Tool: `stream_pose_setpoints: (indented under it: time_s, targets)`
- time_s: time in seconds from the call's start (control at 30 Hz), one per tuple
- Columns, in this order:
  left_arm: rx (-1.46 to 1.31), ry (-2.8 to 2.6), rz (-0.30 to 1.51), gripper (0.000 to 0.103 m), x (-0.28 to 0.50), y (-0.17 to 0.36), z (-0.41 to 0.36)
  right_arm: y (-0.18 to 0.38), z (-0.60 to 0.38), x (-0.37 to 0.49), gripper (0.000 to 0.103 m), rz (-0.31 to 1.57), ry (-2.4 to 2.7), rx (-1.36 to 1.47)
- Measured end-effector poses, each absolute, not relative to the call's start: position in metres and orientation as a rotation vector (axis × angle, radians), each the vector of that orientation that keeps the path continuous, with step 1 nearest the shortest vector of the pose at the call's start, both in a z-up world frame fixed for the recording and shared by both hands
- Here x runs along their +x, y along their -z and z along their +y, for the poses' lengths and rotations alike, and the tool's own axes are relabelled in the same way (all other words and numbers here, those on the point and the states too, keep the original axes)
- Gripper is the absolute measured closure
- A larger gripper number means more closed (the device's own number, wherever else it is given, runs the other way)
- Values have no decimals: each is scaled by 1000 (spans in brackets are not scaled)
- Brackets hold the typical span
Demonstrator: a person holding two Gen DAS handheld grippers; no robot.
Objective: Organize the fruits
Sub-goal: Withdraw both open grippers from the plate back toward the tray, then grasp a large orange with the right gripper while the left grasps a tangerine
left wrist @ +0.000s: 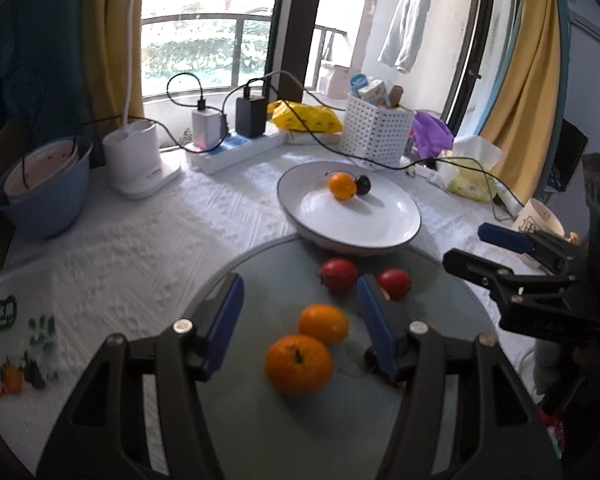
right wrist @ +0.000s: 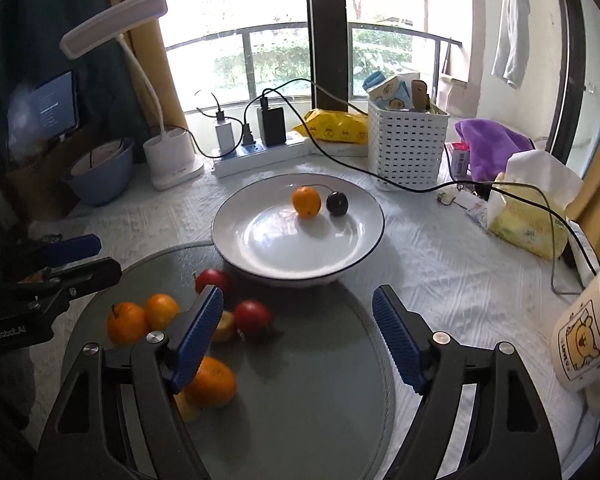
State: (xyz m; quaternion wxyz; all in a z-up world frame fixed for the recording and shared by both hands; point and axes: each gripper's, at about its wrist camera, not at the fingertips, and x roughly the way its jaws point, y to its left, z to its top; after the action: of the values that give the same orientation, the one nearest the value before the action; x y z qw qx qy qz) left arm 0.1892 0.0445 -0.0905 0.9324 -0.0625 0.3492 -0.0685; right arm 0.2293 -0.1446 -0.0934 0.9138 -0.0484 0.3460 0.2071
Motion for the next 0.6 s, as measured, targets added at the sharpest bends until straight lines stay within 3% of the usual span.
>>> stream_pose_setpoints:
  time_s: [0.33, 0.6]
  targets:
    - [-150, 138, 747, 42, 173, 106, 48, 111, -125, 206, 24, 767, -521, -124]
    - [-170, 131, 787, 42, 166, 122, 51, 127, -119, 200, 34, 819, -551, -119]
